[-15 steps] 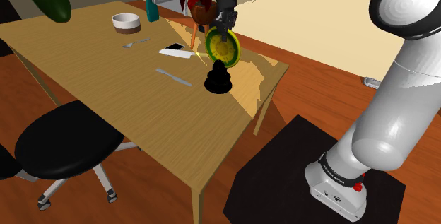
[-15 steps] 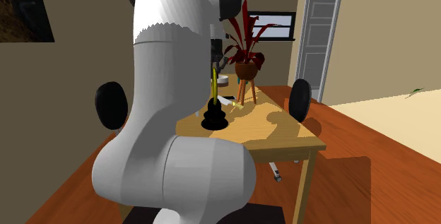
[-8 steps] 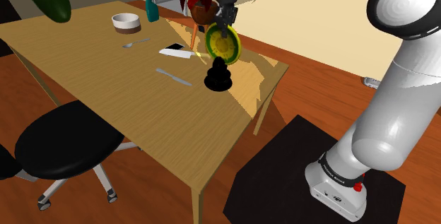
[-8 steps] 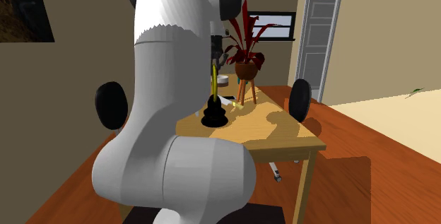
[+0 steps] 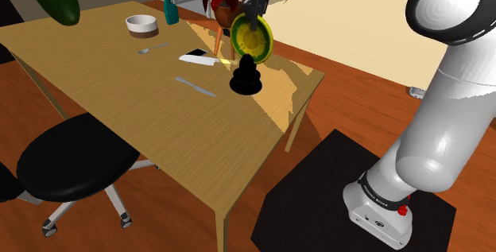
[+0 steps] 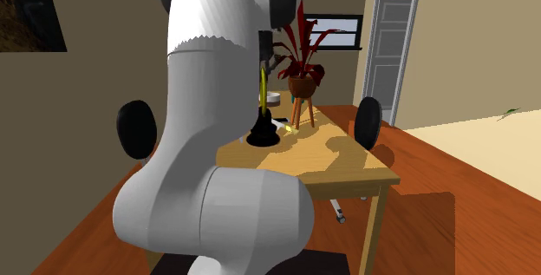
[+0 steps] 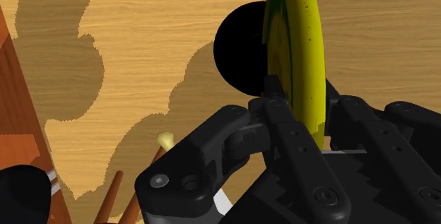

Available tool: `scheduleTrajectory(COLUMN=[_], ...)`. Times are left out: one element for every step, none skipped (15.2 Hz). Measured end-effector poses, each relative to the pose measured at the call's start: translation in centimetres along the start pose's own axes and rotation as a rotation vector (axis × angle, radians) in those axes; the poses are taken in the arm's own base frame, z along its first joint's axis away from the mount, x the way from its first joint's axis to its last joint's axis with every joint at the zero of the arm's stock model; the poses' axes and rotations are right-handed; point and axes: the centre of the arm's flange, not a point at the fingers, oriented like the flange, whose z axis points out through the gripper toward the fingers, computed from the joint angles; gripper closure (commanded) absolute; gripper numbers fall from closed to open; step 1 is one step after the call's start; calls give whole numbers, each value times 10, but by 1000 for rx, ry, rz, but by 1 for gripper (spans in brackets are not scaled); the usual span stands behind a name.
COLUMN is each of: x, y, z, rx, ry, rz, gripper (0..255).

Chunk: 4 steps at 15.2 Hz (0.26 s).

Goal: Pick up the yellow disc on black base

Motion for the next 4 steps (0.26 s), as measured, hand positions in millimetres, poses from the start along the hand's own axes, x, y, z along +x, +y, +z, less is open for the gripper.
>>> scheduleTrajectory(x=[-1,-2,-2,-3], y=[0,0,0,-1], z=[-6,-10,-16,-20], rx=[0,0,0,0], ry=[0,0,0,0], rz=[0,0,0,0], gripper=[255,255,255,255])
